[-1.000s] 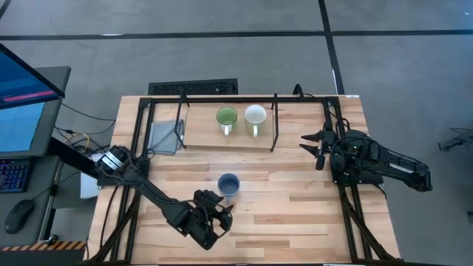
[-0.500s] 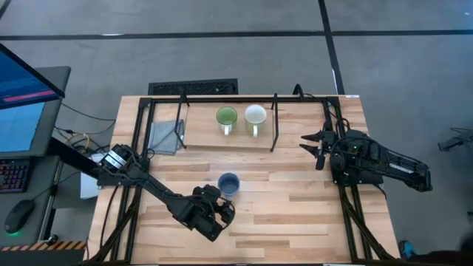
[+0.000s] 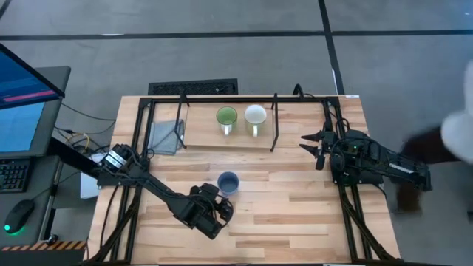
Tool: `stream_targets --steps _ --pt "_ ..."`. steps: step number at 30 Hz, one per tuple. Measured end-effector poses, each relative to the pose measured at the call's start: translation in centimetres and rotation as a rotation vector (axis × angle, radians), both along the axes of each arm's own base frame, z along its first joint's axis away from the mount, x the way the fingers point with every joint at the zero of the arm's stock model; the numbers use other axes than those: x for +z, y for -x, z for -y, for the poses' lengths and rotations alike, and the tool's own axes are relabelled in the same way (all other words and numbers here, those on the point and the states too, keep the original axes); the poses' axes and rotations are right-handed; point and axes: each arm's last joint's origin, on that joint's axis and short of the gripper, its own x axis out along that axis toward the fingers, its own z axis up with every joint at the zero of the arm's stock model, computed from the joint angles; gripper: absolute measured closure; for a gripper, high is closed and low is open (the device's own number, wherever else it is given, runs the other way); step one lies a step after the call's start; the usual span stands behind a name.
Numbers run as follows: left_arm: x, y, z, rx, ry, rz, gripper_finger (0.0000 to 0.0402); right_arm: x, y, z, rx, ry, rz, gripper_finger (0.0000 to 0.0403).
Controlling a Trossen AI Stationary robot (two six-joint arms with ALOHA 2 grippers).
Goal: Stack small to large cups/mugs on shelf
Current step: Put the blue mug on the shelf
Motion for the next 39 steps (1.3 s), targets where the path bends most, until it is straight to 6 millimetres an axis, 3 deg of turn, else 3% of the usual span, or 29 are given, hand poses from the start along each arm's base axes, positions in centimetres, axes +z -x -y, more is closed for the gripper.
stream_targets --steps 20,30,39 --pt "0.0 -0.1 0.0 -0.006 0.015 -0.003 0.0154 0.0 0.0 0.0 0.001 0.001 -0.002 0.0223" --pt "0.1 -1.4 -1.7 0.033 0.03 0.015 0.0155 -0.2 0.0 0.0 0.001 -0.002 -0.019 0.022" --pt "0.0 -1.5 -2.0 0.019 0.034 -0.014 0.0196 -0.3 0.1 0.0 0.006 0.016 -0.034 0.0221"
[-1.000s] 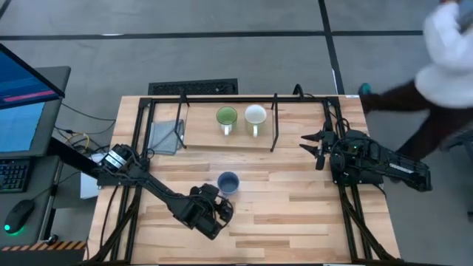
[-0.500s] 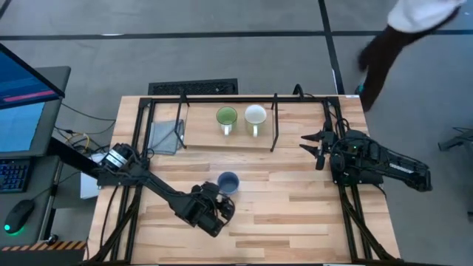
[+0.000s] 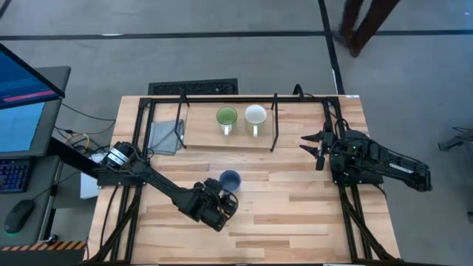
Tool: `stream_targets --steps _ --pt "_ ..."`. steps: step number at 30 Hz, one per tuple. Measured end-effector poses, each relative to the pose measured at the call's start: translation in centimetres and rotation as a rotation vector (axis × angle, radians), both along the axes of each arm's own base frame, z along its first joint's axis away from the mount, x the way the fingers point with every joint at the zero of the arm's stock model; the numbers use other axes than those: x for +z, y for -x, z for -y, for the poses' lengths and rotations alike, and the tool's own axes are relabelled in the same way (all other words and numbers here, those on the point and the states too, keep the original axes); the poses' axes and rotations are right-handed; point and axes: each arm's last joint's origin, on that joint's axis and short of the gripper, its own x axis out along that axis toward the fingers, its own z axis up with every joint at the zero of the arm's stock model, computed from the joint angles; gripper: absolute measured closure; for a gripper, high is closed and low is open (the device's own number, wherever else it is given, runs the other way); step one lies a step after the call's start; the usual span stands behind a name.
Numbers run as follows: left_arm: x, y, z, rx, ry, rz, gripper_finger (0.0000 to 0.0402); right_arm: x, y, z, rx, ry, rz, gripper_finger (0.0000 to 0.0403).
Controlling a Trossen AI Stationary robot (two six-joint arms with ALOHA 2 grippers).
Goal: Stack small to large cups/mugs on shelf
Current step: Put the blue mug on the shelf
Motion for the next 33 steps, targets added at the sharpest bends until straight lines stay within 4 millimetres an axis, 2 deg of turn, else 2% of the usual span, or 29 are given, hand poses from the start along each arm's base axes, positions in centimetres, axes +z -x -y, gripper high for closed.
stream_targets --steps 10,30,33 --pt "-0.01 0.03 -0.01 -0.008 -0.008 -0.008 0.0262 -0.02 0.01 0.0 0.0 0.0 -0.003 0.0223" --pt "-0.08 0.36 -0.23 -0.012 -0.04 -0.046 0.0368 -0.13 0.03 -0.01 0.001 -0.001 -0.015 0.022" --pt "-0.08 0.35 -0.26 -0.014 -0.046 -0.047 0.0374 -0.13 0.04 -0.01 0.001 -0.001 -0.015 0.0221"
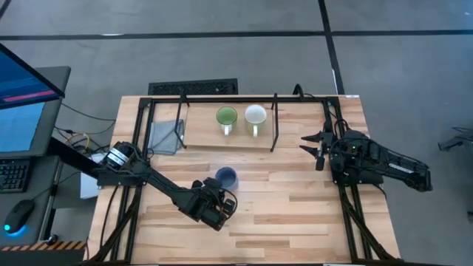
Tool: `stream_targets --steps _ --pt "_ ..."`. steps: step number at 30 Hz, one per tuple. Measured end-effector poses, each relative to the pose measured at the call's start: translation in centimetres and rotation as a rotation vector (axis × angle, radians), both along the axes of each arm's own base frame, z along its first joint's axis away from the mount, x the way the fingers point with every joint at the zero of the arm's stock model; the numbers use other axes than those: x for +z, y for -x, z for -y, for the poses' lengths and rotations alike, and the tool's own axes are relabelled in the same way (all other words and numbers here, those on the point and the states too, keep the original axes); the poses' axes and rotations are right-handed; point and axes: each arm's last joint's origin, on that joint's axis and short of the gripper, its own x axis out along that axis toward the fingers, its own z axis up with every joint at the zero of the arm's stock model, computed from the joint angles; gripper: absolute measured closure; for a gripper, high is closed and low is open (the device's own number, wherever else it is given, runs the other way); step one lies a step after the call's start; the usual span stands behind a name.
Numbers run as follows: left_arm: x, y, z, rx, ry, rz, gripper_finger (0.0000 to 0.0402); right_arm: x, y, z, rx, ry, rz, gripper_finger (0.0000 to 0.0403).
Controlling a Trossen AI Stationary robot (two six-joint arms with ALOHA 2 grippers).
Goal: Stack small to large cups/mugs on shelf
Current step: Put the blue mug on the shelf
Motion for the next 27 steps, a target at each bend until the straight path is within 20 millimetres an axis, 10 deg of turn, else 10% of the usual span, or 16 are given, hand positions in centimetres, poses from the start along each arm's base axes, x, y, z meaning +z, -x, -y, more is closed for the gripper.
stream_targets --steps 27 --pt "0.05 -0.24 -0.79 0.023 -0.048 0.003 0.0375 -0.08 0.02 0.0 0.004 0.012 -0.012 0.022"
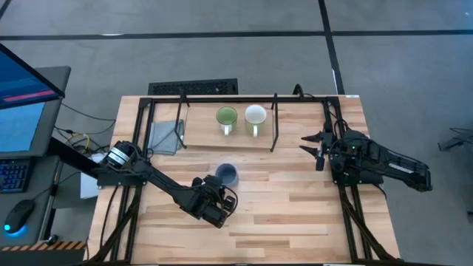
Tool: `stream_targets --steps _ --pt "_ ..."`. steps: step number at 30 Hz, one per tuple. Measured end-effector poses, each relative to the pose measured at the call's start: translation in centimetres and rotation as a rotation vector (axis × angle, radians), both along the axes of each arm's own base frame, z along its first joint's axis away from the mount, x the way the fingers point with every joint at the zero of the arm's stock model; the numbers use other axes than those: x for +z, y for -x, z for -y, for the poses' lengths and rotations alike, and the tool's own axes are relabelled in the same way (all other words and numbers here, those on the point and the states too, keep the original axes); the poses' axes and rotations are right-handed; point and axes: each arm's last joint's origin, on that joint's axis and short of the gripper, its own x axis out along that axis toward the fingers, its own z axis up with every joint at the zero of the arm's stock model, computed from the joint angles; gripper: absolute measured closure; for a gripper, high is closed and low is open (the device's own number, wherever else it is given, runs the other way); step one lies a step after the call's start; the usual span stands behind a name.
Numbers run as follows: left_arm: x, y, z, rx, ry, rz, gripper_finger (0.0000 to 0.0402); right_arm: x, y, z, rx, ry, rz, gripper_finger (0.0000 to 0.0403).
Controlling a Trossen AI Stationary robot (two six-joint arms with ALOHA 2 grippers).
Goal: Stack small to large cups/mugs on shelf
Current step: Put the blue mug on the shelf
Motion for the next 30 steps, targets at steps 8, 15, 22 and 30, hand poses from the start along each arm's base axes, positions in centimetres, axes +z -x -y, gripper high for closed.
stream_targets --steps 8,15,22,30 --pt "0.2 0.1 -0.1 0.004 -0.026 0.004 0.0375 -0.1 0.0 0.0 0.0 -0.004 -0.013 0.0222" --pt "3.4 0.0 -0.1 0.042 -0.062 -0.082 0.0375 -0.1 0.0 0.0 0.002 0.003 -0.016 0.0221" --pt "7.6 0.7 -0.6 0.141 -0.113 -0.166 0.0375 -0.1 0.0 0.0 0.002 0.003 -0.016 0.0221" --pt "8.8 1.5 -3.0 0.283 -0.169 -0.274 0.0375 -0.2 0.0 0.0 0.002 0.002 -0.018 0.0222"
